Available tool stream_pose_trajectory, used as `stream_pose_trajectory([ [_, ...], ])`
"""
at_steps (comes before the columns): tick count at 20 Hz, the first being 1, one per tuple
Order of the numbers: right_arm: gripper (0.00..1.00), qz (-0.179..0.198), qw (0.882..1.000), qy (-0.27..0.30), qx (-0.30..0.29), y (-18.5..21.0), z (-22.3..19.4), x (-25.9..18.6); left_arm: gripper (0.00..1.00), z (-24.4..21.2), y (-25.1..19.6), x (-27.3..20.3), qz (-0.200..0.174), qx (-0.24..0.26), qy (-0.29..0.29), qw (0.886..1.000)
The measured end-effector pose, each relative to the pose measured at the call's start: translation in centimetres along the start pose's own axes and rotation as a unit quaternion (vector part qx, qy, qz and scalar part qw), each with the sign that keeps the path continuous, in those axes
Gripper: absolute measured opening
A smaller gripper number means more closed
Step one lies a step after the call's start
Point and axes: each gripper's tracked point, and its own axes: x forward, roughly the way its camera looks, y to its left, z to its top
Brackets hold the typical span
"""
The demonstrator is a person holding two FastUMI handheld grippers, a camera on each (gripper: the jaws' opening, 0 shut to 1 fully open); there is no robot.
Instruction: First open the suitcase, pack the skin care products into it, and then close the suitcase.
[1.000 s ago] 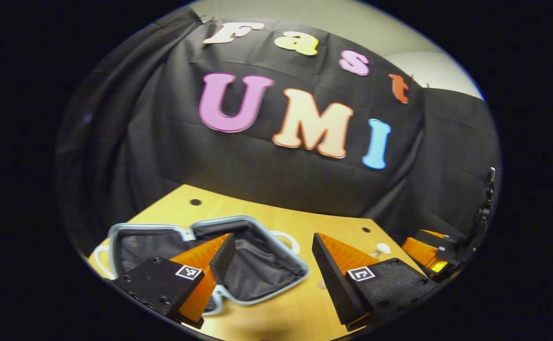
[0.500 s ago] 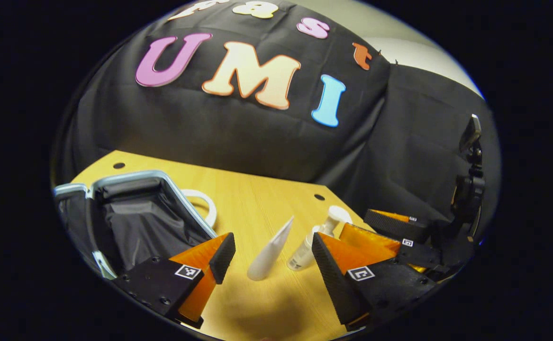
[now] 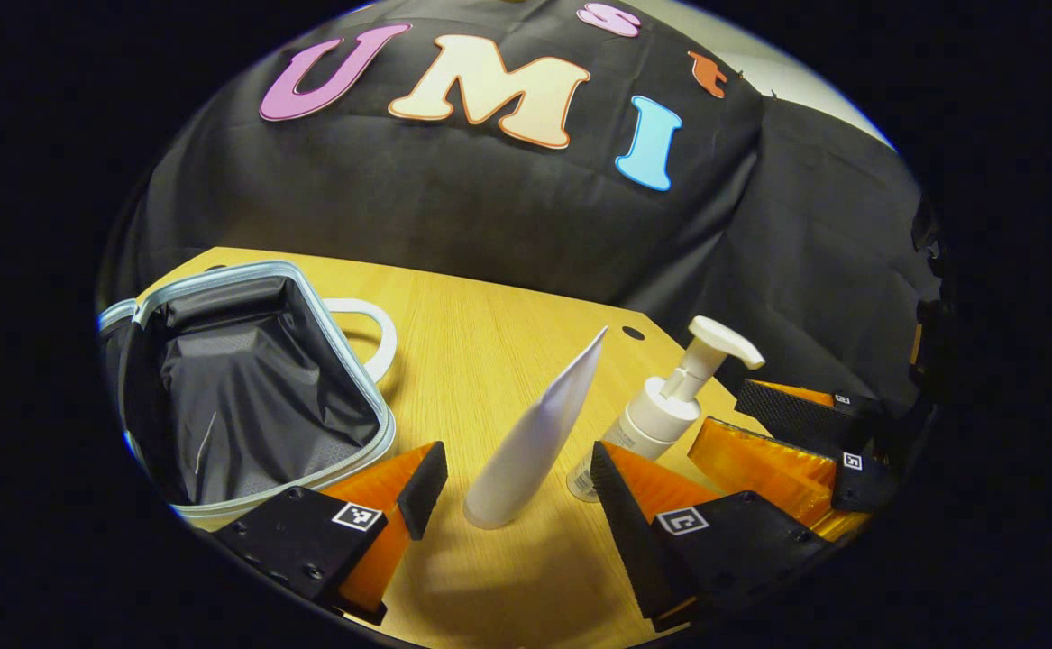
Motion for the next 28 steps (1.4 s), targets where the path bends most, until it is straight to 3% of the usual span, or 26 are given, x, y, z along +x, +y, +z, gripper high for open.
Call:
stream_pose_trajectory([
  [1,1.0,0.001,1.0,0.003,0.001,0.2,-0.1,0.4,0.9,0.0,0.2,0.3,0.002,-0.011,0.0,1.0],
  [3,1.0,0.003,1.0,0.009,0.007,0.3,-0.6,1.0,0.5,-0.2,0.8,0.7,0.008,-0.02,0.002,1.0],
  [4,1.0,0.003,1.0,0.011,0.011,0.4,-0.6,1.3,0.53,-0.3,0.7,0.7,0.002,-0.023,0.003,1.0],
  [5,1.0,0.005,1.0,0.012,0.016,0.5,-0.7,1.6,0.44,-0.2,0.6,0.7,-0.005,-0.028,0.003,1.0],
  [6,1.0,0.007,1.0,0.015,0.02,0.7,-0.8,2.0,0.48,0.0,0.6,0.6,-0.006,-0.03,0.001,1.0],
  [7,1.0,0.008,1.0,0.019,0.023,0.7,-1.1,2.4,0.39,0.2,0.7,0.7,-0.009,-0.032,0.004,0.999],
  [14,0.98,0.009,0.998,0.052,0.017,1.1,-3.3,4.9,0.35,4.0,1.2,-2.1,-0.018,-0.031,-0.011,0.999],
  [15,0.94,0.008,0.998,0.055,0.015,1.0,-3.5,4.9,0.39,4.5,1.6,-2.6,-0.017,-0.028,-0.014,0.999],
  [16,0.83,0.009,0.998,0.061,0.014,1.1,-3.8,5.2,0.35,5.1,1.9,-3.2,-0.014,-0.024,-0.017,0.999],
  [20,0.63,0.019,0.996,0.079,0.026,1.5,-4.3,5.5,0.35,7.1,3.7,-5.5,0.0,-0.028,-0.025,0.999],
  [28,0.6,0.035,0.995,0.085,0.049,3.3,-1.6,2.9,0.35,11.4,10.2,-10.2,0.033,-0.043,-0.009,0.998],
])
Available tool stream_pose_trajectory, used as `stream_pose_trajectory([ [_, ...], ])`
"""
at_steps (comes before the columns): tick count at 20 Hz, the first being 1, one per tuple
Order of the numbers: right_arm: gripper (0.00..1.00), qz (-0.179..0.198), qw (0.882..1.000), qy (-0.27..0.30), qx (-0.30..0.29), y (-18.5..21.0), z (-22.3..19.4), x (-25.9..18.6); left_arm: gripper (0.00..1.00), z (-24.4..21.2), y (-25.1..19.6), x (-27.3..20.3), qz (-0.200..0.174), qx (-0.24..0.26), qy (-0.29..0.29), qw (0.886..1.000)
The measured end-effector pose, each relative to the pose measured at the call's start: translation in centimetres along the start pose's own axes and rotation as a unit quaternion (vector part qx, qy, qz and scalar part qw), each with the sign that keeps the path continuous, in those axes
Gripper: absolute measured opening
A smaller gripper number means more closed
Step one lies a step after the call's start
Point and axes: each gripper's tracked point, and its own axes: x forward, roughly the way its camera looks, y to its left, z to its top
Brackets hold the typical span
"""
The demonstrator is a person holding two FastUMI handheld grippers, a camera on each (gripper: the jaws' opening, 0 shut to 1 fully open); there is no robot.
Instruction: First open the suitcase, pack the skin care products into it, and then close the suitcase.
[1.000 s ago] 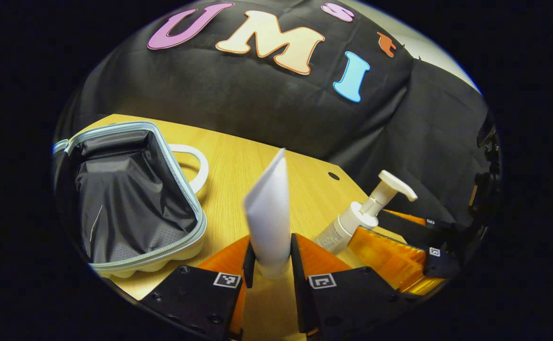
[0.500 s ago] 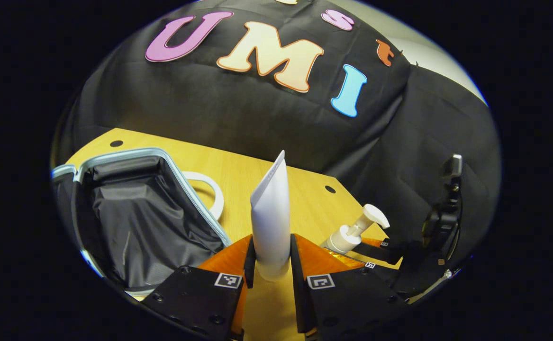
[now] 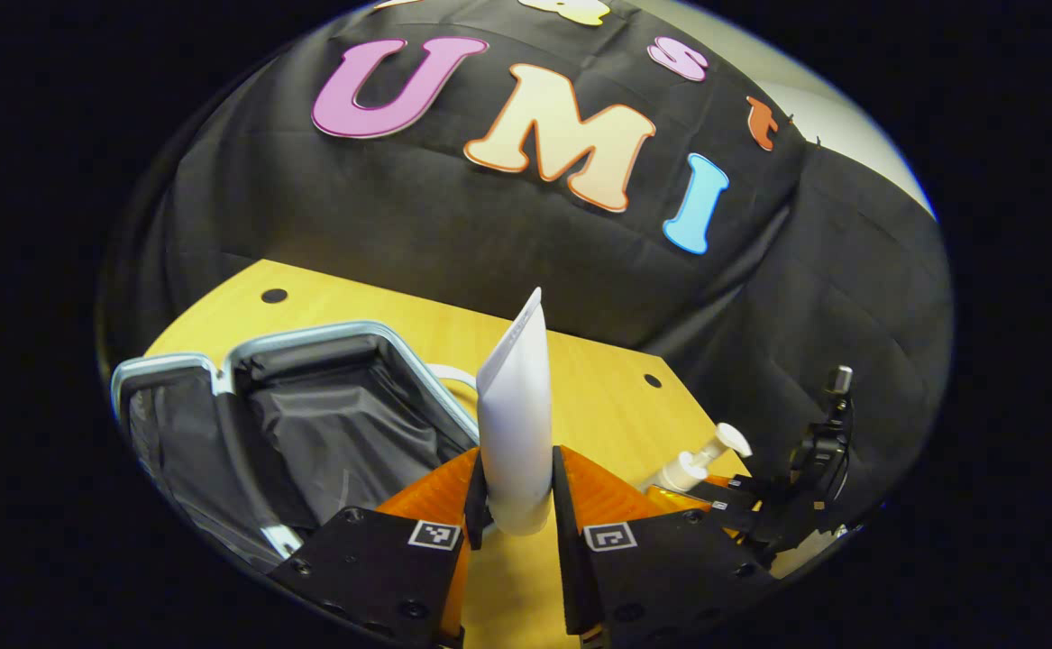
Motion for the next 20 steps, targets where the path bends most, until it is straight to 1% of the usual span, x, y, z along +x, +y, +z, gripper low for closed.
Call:
stream_pose_trajectory([
  [2,0.6,0.01,1.0,-0.006,0.0,1.4,1.4,-1.0,0.35,-0.1,2.7,-0.3,0.015,-0.014,0.024,1.0],
  [3,0.6,0.016,1.0,-0.008,0.004,2.3,2.1,-1.3,0.38,-0.5,4.2,-0.3,0.021,-0.026,0.037,0.999],
  [4,0.6,0.028,1.0,-0.01,0.009,3.3,2.8,-1.5,0.35,-1.0,5.4,-0.2,0.029,-0.037,0.053,0.997],
  [5,0.6,0.039,0.999,-0.011,0.013,4.6,3.3,-1.8,0.35,-1.9,6.6,0.1,0.038,-0.042,0.073,0.996],
  [7,0.61,0.056,0.998,-0.009,0.004,6.7,4.1,-1.6,0.35,-3.5,8.9,0.7,0.057,-0.047,0.113,0.991],
  [9,0.59,0.071,0.997,-0.012,-0.014,8.9,5.3,-1.6,0.36,-4.8,10.1,0.9,0.061,-0.055,0.138,0.987],
  [10,0.6,0.079,0.996,-0.015,-0.023,10.0,6.0,-1.6,0.36,-5.1,10.6,1.0,0.063,-0.063,0.143,0.986],
  [11,0.59,0.087,0.996,-0.017,-0.031,11.3,6.6,-1.3,0.33,-5.2,11.0,1.4,0.061,-0.071,0.145,0.985],
  [12,0.61,0.095,0.994,-0.02,-0.039,12.4,7.4,-1.1,0.37,-5.1,11.4,1.3,0.062,-0.076,0.144,0.985],
  [13,0.6,0.103,0.993,-0.021,-0.047,13.5,8.0,-0.9,0.36,-4.9,11.7,1.5,0.061,-0.082,0.14,0.985],
  [14,0.6,0.109,0.992,-0.022,-0.054,14.5,8.5,-0.5,0.3,-4.5,11.9,1.3,0.061,-0.087,0.135,0.985],
  [15,0.61,0.116,0.991,-0.02,-0.061,15.4,8.9,0.0,0.41,-4.0,12.3,1.2,0.063,-0.09,0.129,0.986],
  [16,0.61,0.124,0.99,-0.017,-0.069,16.4,9.2,0.5,0.51,-3.5,12.6,0.8,0.065,-0.092,0.121,0.986],
  [18,0.6,0.139,0.986,-0.009,-0.088,18.4,9.5,1.9,0.76,-2.3,13.2,-0.4,0.065,-0.097,0.097,0.988],
  [19,0.6,0.143,0.985,-0.004,-0.094,19.1,9.4,2.6,0.8,-1.9,13.5,-1.4,0.067,-0.099,0.087,0.989],
  [20,0.6,0.15,0.984,0.005,-0.098,20.0,9.3,3.5,0.83,-1.3,13.7,-2.5,0.068,-0.098,0.076,0.99],
])
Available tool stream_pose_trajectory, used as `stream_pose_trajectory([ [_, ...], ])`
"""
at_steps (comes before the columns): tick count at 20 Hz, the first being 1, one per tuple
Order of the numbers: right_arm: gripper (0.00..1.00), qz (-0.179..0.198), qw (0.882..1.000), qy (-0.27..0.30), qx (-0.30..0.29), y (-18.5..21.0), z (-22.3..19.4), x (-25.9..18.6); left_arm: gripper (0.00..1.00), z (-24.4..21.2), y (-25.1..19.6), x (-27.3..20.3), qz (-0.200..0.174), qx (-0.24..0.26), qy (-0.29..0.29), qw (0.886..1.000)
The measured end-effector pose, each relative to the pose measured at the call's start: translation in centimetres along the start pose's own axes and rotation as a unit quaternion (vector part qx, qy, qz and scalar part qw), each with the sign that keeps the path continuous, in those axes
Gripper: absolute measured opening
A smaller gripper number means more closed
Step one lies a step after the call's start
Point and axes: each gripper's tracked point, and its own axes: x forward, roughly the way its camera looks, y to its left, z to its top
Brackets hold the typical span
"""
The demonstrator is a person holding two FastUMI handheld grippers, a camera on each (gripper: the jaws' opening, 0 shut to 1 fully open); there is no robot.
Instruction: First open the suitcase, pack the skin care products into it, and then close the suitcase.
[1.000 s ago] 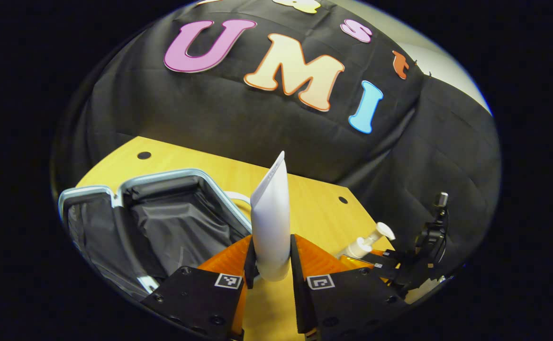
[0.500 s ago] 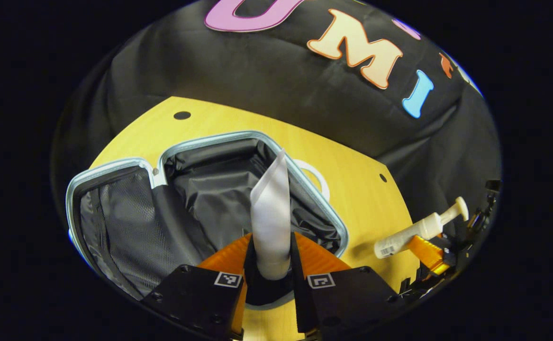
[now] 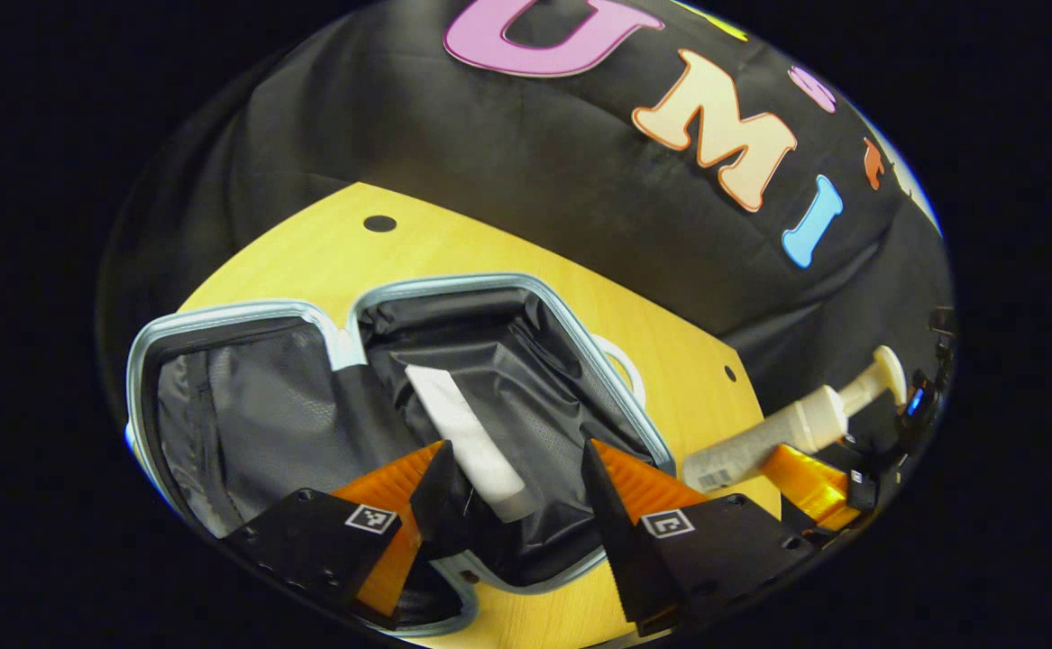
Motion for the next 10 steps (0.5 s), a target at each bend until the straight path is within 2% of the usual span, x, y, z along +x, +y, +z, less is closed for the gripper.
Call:
stream_pose_trajectory([
  [1,0.6,0.007,1.0,0.009,-0.003,0.6,0.0,1.3,0.93,0.3,0.4,-1.4,0.001,-0.001,-0.012,1.0],
  [2,0.6,0.012,1.0,0.02,-0.009,0.9,-0.2,2.6,0.89,0.4,0.7,-2.7,0.003,-0.002,-0.021,1.0],
  [3,0.6,0.015,0.999,0.035,-0.017,1.3,-0.7,3.7,0.95,0.8,1.3,-4.4,0.008,-0.005,-0.039,0.999],
  [7,0.6,0.026,0.996,0.083,-0.029,1.9,-2.4,7.0,0.96,1.5,3.4,-10.8,0.033,-0.044,-0.108,0.993],
  [10,0.6,0.028,0.993,0.109,-0.031,1.9,-3.8,9.1,0.96,0.7,5.4,-15.0,0.064,-0.075,-0.135,0.986],
])
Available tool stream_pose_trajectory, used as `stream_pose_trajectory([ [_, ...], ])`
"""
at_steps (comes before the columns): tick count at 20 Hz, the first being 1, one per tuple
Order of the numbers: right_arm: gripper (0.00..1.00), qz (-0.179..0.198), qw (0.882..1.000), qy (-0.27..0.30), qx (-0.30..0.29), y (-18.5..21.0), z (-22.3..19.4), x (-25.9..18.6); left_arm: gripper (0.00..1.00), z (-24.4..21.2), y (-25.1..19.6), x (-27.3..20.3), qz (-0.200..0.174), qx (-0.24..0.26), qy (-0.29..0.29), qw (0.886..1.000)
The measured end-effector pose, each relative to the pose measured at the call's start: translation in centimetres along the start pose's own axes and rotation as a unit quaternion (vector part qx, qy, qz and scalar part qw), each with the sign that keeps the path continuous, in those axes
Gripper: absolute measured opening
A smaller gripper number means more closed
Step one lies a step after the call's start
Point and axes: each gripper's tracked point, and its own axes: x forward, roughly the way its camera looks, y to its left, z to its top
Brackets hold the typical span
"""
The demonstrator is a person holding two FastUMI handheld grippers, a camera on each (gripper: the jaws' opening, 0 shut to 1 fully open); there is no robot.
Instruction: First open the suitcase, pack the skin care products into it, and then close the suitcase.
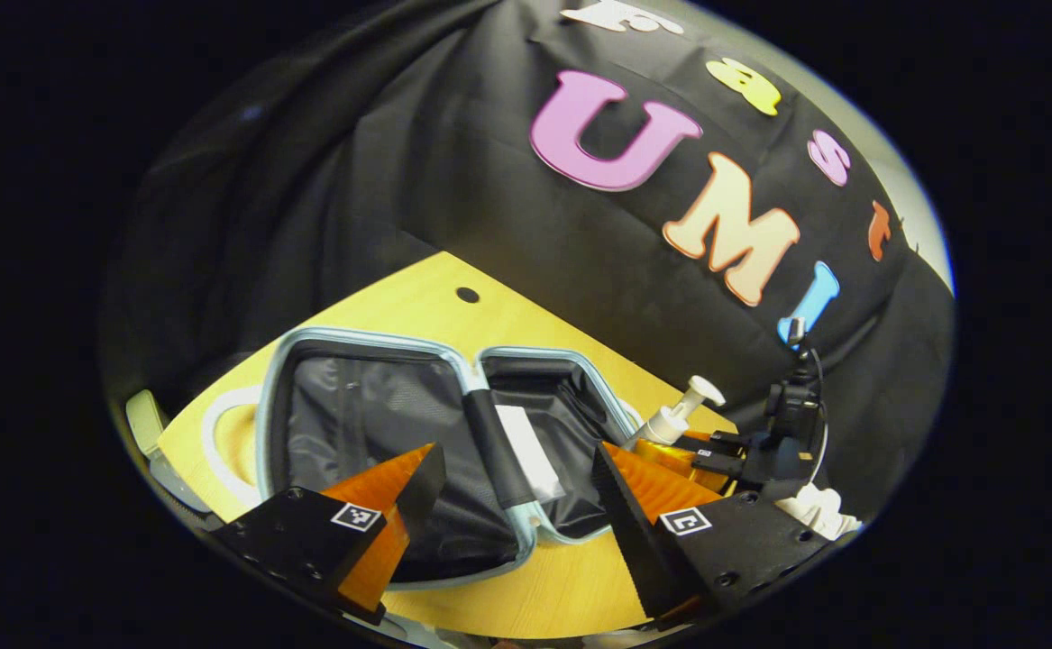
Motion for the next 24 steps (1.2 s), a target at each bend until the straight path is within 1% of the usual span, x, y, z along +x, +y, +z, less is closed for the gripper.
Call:
stream_pose_trajectory([
  [1,0.6,-0.002,1.0,0.004,-0.001,-0.1,-0.2,0.5,0.96,0.3,1.1,-1.2,0.013,-0.007,-0.008,1.0],
  [2,0.6,-0.004,1.0,0.006,0.0,-0.2,-0.2,0.9,0.92,0.2,2.2,-2.6,0.028,-0.015,-0.013,0.999],
  [3,0.62,-0.007,1.0,0.007,0.003,-0.3,-0.3,0.9,0.96,-0.2,3.5,-3.5,0.042,-0.022,-0.016,0.999],
  [5,0.61,-0.014,1.0,0.005,0.009,-0.9,-0.2,1.3,0.96,-1.0,5.6,-4.6,0.068,-0.036,-0.018,0.997],
  [6,0.63,-0.018,1.0,-0.001,0.011,-1.2,0.3,1.4,0.92,-1.1,6.4,-5.5,0.076,-0.043,-0.021,0.996],
  [7,0.63,-0.023,1.0,-0.009,0.011,-1.3,0.6,1.3,0.96,-1.2,7.3,-6.0,0.085,-0.051,-0.026,0.995],
  [8,0.75,-0.024,1.0,-0.016,0.01,-1.3,0.9,1.0,0.92,-1.3,7.9,-6.4,0.092,-0.058,-0.029,0.994],
  [9,0.82,-0.024,0.999,-0.024,0.008,-1.4,1.2,0.5,0.96,-1.4,8.6,-6.4,0.099,-0.064,-0.033,0.993],
  [10,0.89,-0.023,0.999,-0.04,0.007,-1.3,1.9,-0.3,0.96,-1.5,9.1,-6.5,0.104,-0.068,-0.037,0.992],
  [11,0.9,-0.022,0.997,-0.068,0.005,-1.3,3.0,-1.4,0.96,-1.3,9.3,-6.1,0.107,-0.072,-0.04,0.991],
  [12,0.94,-0.023,0.995,-0.095,0.006,-1.3,4.0,-2.6,0.96,-1.3,9.6,-6.1,0.109,-0.074,-0.042,0.99],
  [13,0.96,-0.025,0.992,-0.124,0.008,-1.3,4.9,-4.1,0.96,-1.2,9.7,-6.1,0.111,-0.074,-0.046,0.99],
  [16,0.98,-0.038,0.979,-0.199,0.023,-1.7,7.4,-9.8,0.96,-0.6,8.4,-6.1,0.107,-0.06,-0.053,0.991],
  [18,0.98,-0.054,0.969,-0.24,0.038,-2.3,8.2,-14.1,0.96,0.0,6.2,-5.7,0.095,-0.033,-0.06,0.993],
  [19,0.98,-0.062,0.964,-0.257,0.045,-2.7,8.4,-16.1,0.92,0.3,4.7,-5.3,0.085,-0.015,-0.061,0.994],
  [20,0.98,-0.071,0.958,-0.275,0.05,-3.0,8.7,-18.2,0.96,0.5,3.1,-5.1,0.074,0.001,-0.063,0.995],
  [24,0.97,-0.121,0.931,-0.339,0.066,-4.5,8.7,-25.9,0.96,0.8,-5.2,-3.5,0.006,0.058,-0.072,0.996],
])
